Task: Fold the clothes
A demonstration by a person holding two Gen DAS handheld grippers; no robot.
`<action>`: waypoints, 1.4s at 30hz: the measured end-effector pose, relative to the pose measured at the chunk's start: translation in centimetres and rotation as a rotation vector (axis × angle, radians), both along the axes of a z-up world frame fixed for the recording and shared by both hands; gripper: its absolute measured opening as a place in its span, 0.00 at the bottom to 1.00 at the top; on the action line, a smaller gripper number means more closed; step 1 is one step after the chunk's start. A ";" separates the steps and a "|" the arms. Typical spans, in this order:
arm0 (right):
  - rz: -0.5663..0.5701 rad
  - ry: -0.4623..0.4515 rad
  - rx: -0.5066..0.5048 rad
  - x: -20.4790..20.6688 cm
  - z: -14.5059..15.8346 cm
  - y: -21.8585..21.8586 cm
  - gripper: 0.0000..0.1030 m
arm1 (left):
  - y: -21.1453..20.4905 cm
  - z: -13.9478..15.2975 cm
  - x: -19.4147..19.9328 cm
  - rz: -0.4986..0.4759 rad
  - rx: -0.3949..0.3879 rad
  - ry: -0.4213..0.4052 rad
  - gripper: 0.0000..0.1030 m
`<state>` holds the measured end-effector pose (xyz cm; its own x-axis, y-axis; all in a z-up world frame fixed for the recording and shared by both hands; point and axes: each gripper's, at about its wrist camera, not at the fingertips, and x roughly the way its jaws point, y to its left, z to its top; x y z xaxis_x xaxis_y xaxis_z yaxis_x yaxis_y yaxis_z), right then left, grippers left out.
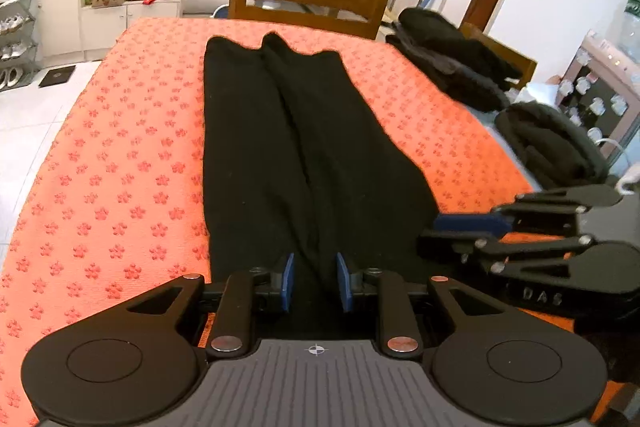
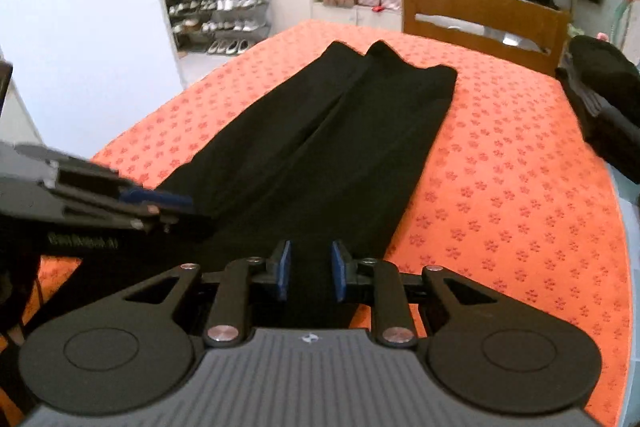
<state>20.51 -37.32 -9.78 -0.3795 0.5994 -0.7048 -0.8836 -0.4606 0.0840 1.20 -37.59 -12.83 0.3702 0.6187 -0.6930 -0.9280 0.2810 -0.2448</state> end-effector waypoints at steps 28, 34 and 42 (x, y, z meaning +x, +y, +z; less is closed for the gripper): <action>0.286 -0.064 0.109 -3.0 0.2 -17.0 0.31 | -16.5 2.7 -4.6 -0.409 0.109 0.191 0.56; 0.307 -0.092 0.166 -1.4 2.8 -19.2 0.33 | -17.4 1.8 -4.9 -0.475 0.114 0.218 0.59; 0.460 -0.297 0.203 -1.0 1.4 -21.7 0.46 | -17.9 1.6 -3.9 -0.551 0.165 0.247 0.66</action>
